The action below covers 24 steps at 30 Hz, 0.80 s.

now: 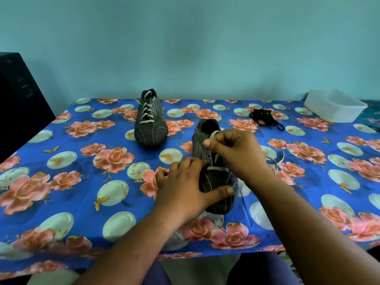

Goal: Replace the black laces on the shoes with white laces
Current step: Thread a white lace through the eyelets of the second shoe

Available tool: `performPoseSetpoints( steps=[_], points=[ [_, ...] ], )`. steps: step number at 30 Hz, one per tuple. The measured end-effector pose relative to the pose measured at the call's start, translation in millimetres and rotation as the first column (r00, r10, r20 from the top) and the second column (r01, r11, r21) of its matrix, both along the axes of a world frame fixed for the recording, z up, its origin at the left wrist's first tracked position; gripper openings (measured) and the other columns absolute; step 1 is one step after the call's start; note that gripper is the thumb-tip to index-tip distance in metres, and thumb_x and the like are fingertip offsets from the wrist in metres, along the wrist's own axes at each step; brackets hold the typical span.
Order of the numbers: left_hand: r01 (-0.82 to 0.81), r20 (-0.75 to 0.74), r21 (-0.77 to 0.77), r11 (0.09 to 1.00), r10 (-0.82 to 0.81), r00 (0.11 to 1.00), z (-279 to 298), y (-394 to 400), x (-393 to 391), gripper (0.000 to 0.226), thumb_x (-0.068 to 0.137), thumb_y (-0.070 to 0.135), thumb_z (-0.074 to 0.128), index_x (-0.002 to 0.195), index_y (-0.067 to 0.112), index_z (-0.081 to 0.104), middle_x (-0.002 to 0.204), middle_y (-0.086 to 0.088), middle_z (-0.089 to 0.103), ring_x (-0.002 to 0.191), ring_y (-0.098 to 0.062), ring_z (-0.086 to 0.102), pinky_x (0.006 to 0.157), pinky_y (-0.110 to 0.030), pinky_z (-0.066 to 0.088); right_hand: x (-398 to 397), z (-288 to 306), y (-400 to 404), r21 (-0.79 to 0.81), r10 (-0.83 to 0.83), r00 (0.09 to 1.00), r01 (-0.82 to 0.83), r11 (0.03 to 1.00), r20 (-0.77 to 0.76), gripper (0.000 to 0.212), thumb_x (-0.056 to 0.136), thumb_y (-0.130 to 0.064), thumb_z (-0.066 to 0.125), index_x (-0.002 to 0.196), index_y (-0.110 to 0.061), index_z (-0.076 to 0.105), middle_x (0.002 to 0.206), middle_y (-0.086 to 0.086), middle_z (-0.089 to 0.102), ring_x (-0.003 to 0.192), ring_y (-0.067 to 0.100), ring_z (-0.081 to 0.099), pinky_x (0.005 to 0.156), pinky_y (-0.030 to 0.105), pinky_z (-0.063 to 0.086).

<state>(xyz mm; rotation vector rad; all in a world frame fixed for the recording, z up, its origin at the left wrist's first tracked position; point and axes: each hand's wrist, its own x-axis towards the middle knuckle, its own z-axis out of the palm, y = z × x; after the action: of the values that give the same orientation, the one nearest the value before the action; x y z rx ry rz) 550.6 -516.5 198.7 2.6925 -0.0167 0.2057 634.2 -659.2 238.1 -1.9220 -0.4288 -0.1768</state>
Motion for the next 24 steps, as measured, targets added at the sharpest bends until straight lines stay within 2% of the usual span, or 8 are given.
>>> performPoseSetpoints(
  steps=[6, 9, 12, 14, 16, 18, 21, 24],
  points=[
    [-0.087, 0.145, -0.188, 0.978, 0.115, 0.983, 14.6, 7.5, 22.6, 0.060, 0.076, 0.081, 0.034, 0.104, 0.038, 0.065, 0.106, 0.016, 0.066, 0.111, -0.018, 0.055, 0.095, -0.048, 0.035, -5.8, 7.6, -2.5, -0.017, 0.193, 0.981, -0.193, 0.981, -0.015, 0.020, 0.094, -0.024, 0.072, 0.078, -0.013, 0.075, 0.074, 0.002, 0.074, 0.066, 0.009, 0.066, 0.067, 0.023, 0.052],
    [-0.105, 0.129, -0.340, 0.935, 0.157, 0.979, 10.7, 8.1, 29.5, 0.039, 0.080, 0.069, 0.045, 0.089, 0.039, 0.070, 0.093, 0.011, 0.069, 0.100, -0.021, 0.062, 0.095, -0.051, 0.041, -2.2, -3.2, -13.5, -0.101, 0.105, 0.993, -0.099, 0.990, 0.051, 0.017, 0.098, -0.027, 0.066, 0.091, -0.017, 0.077, 0.083, -0.001, 0.073, 0.083, 0.017, 0.067, 0.076, 0.033, 0.053],
    [-0.114, -0.005, -0.597, 0.794, 0.139, 0.990, 10.1, 9.4, 32.6, 0.036, 0.081, 0.064, 0.055, 0.084, 0.032, 0.071, 0.083, 0.007, 0.071, 0.090, -0.024, 0.069, 0.092, -0.057, 0.050, 1.9, -20.4, -27.1, -0.465, 0.034, 0.962, 0.101, 0.879, 0.273, 0.023, 0.097, -0.044, 0.061, 0.115, -0.036, 0.073, 0.101, -0.009, 0.064, 0.101, 0.017, 0.056, 0.086, 0.042, 0.047],
    [-0.119, -0.048, -0.769, 0.628, 0.130, 0.990, 12.8, 11.3, 31.4, 0.034, 0.094, 0.047, 0.062, 0.084, 0.017, 0.072, 0.079, 0.001, 0.071, 0.076, -0.022, 0.067, 0.074, -0.044, 0.057, 0.4, -25.6, -33.3, -0.579, 0.020, 0.956, 0.161, 0.799, 0.294, 0.032, 0.093, -0.052, 0.059, 0.122, -0.041, 0.068, 0.106, -0.009, 0.057, 0.107, 0.019, 0.050, 0.088, 0.044, 0.044],
    [-0.138, -0.070, -0.859, 0.493, 0.154, 0.986, 18.3, 14.6, 30.1, 0.030, 0.101, 0.032, 0.062, 0.083, 0.009, 0.071, 0.075, -0.001, 0.068, 0.056, -0.012, 0.060, 0.050, -0.021, 0.047, -2.0, -26.3, -37.8, -0.570, 0.014, 0.942, 0.191, 0.799, 0.336, 0.029, 0.092, -0.052, 0.059, 0.117, -0.040, 0.069, 0.105, -0.009, 0.057, 0.104, 0.020, 0.050, 0.086, 0.043, 0.043],
    [-0.154, -0.100, -0.895, 0.420, 0.149, 0.984, 23.0, 14.8, 24.7, 0.025, 0.103, 0.025, 0.058, 0.092, 0.004, 0.068, 0.078, -0.004, 0.065, 0.041, -0.003, 0.053, 0.037, -0.011, 0.035, -3.3, -27.4, -40.1, -0.569, 0.040, 0.906, 0.230, 0.789, 0.422, 0.021, 0.093, -0.045, 0.061, 0.108, -0.034, 0.070, 0.102, -0.007, 0.059, 0.099, 0.021, 0.052, 0.083, 0.040, 0.043],
    [-0.101, -0.076, -0.937, 0.334, 0.087, 0.993, 25.6, 11.3, 18.9, 0.025, 0.105, 0.019, 0.053, 0.104, -0.004, 0.062, 0.080, -0.012, 0.064, 0.039, -0.004, 0.054, 0.035, -0.013, 0.036, -4.4, -30.4, -39.6, -0.603, 0.083, 0.870, 0.265, 0.753, 0.485, 0.010, 0.097, -0.035, 0.060, 0.099, -0.027, 0.064, 0.100, -0.006, 0.058, 0.096, 0.023, 0.053, 0.080, 0.038, 0.043],
    [-0.052, -0.035, -0.946, 0.319, 0.060, 0.998, 22.6, 9.5, 18.1, 0.022, 0.107, 0.018, 0.049, 0.103, 0.001, 0.061, 0.074, -0.006, 0.066, 0.041, -0.002, 0.055, 0.037, -0.014, 0.038, -6.5, -32.9, -38.1, -0.501, 0.062, 0.911, 0.166, 0.849, 0.407, 0.013, 0.101, -0.033, 0.054, 0.098, -0.021, 0.058, 0.090, -0.009, 0.059, 0.086, 0.017, 0.052, 0.075, 0.036, 0.042]
  ],
)
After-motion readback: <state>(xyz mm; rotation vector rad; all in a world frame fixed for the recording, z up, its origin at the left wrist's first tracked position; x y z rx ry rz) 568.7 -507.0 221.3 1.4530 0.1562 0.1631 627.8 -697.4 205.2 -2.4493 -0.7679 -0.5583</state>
